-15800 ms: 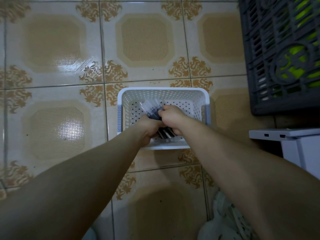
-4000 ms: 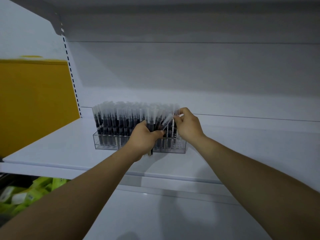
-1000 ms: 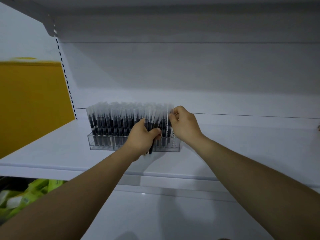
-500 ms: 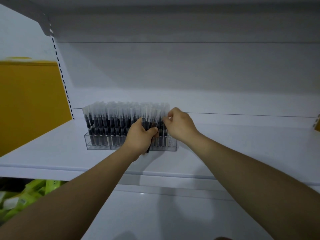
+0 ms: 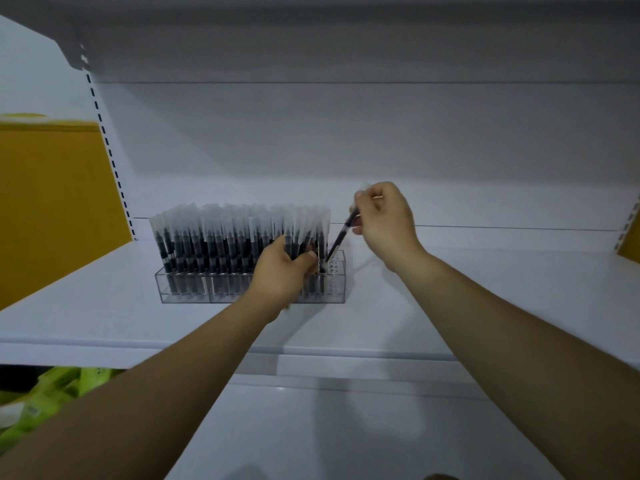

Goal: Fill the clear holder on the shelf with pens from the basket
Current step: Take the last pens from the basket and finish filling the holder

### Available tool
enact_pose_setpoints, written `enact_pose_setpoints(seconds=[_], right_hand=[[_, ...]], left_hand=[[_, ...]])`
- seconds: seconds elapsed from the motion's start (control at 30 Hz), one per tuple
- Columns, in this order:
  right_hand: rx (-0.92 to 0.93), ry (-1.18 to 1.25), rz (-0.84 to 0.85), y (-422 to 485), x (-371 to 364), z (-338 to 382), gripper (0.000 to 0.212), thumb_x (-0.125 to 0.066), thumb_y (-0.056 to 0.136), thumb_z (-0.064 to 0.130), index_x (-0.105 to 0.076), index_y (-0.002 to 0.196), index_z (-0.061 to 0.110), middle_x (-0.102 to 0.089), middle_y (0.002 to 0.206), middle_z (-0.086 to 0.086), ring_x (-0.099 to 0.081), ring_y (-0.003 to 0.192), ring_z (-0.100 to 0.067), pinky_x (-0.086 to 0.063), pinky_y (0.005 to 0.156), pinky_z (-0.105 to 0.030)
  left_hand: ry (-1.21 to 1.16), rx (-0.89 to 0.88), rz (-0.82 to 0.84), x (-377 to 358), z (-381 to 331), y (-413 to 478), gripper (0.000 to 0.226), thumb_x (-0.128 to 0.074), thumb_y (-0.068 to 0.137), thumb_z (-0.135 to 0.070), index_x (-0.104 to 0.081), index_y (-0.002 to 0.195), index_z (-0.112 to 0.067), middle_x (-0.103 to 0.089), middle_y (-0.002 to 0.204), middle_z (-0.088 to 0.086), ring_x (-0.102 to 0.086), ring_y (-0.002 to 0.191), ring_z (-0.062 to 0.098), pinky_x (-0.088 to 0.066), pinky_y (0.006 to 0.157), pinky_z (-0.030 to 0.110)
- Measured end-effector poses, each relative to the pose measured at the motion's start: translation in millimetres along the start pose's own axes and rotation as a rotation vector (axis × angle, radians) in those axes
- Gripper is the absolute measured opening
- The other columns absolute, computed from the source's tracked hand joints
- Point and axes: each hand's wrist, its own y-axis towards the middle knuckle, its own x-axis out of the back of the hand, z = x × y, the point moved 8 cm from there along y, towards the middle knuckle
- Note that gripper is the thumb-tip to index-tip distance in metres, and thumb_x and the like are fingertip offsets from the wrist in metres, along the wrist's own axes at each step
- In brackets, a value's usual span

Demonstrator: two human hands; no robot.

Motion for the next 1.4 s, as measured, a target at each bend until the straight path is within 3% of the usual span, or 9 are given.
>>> enact_pose_setpoints(seconds=[0.1,0.23,0.47,0.63,0.83,0.97,1.13,1.3,1.4], right_hand=[[0.068,-0.103,-0.036,13,5,-2,0.006,-0.050,0.098,0.025,-0.048,0.093,0.022,-0.062,0.091,-0.001,-0.065,0.086,-0.024,-0.057,0.080,-0.044],[0.092,-0.206,0.001,21,-10,-14,0.004,-0.046,0.099,0.019,-0.048,0.103,0.017,-0.061,0.089,0.000,-0.064,0.086,-0.026,-0.053,0.079,-0.037],[0.113,-0.253,0.025,31,-21,-22,0.009,-0.044,0.100,0.018,-0.050,0.105,0.015,-0.058,0.083,0.003,-0.058,0.078,-0.019,-0.048,0.075,-0.032],[0.138,-0.246,0.035,34,-23,-18,0.011,-0.044,0.100,0.019,-0.049,0.108,0.014,-0.059,0.087,0.000,-0.059,0.079,-0.019,-0.046,0.070,-0.027],[0.142,-0.348,0.081,36,-32,-24,0.017,-0.044,0.100,0.020,-0.050,0.112,0.010,-0.060,0.092,-0.006,-0.057,0.081,-0.023,-0.047,0.075,-0.034],[0.064,-0.417,0.150,38,-43,-40,0.016,-0.044,0.100,0.021,-0.049,0.112,0.011,-0.061,0.087,-0.008,-0.056,0.075,-0.024,-0.045,0.065,-0.032],[-0.028,-0.497,0.194,41,-51,-60,0.014,-0.044,0.100,0.025,-0.048,0.104,0.013,-0.061,0.091,-0.010,-0.059,0.078,-0.029,-0.043,0.064,-0.030],[0.008,-0.460,0.096,34,-38,-50,0.029,-0.046,0.099,0.028,-0.051,0.119,0.008,-0.057,0.111,-0.008,-0.055,0.101,-0.024,-0.039,0.079,-0.026],[0.178,-0.309,-0.005,11,-23,-17,0.027,-0.046,0.099,0.028,-0.058,0.093,0.006,-0.059,0.097,-0.006,-0.054,0.089,-0.017,-0.040,0.075,-0.028]], left_hand=[[-0.054,0.027,0.021,-1,7,3,0.016,-0.056,0.096,-0.014,-0.048,0.088,-0.025,-0.065,0.082,0.007,-0.061,0.071,0.021,-0.054,0.077,0.041],[-0.010,0.023,0.040,-6,9,6,0.009,-0.053,0.098,-0.021,-0.054,0.098,-0.012,-0.060,0.076,0.004,-0.052,0.063,0.015,-0.046,0.061,0.028],[0.001,0.066,0.054,-6,16,12,0.004,-0.050,0.097,-0.011,-0.054,0.098,-0.012,-0.063,0.082,0.008,-0.054,0.069,0.017,-0.048,0.068,0.033],[-0.007,0.051,0.072,-6,17,13,0.006,-0.052,0.097,-0.011,-0.056,0.102,-0.011,-0.060,0.076,0.007,-0.056,0.068,0.017,-0.050,0.071,0.038],[0.006,0.051,0.053,-4,17,14,0.020,-0.057,0.095,-0.014,-0.055,0.112,-0.004,-0.064,0.080,0.008,-0.063,0.074,0.017,-0.056,0.085,0.046],[-0.001,0.042,0.023,2,17,14,0.024,-0.062,0.092,-0.014,-0.054,0.109,0.001,-0.068,0.078,0.008,-0.068,0.082,0.027,-0.056,0.084,0.050],[-0.030,0.016,0.034,3,14,13,0.024,-0.057,0.095,-0.012,-0.050,0.115,-0.002,-0.070,0.091,0.008,-0.067,0.077,0.015,-0.057,0.078,0.037],[-0.075,0.024,0.006,5,14,14,0.040,-0.055,0.096,-0.012,-0.043,0.131,0.003,-0.069,0.085,0.002,-0.067,0.076,0.016,-0.059,0.072,0.033],[-0.098,0.014,0.003,3,10,14,0.025,-0.054,0.097,-0.012,-0.051,0.119,-0.003,-0.070,0.090,0.004,-0.068,0.078,0.014,-0.055,0.064,0.025]])
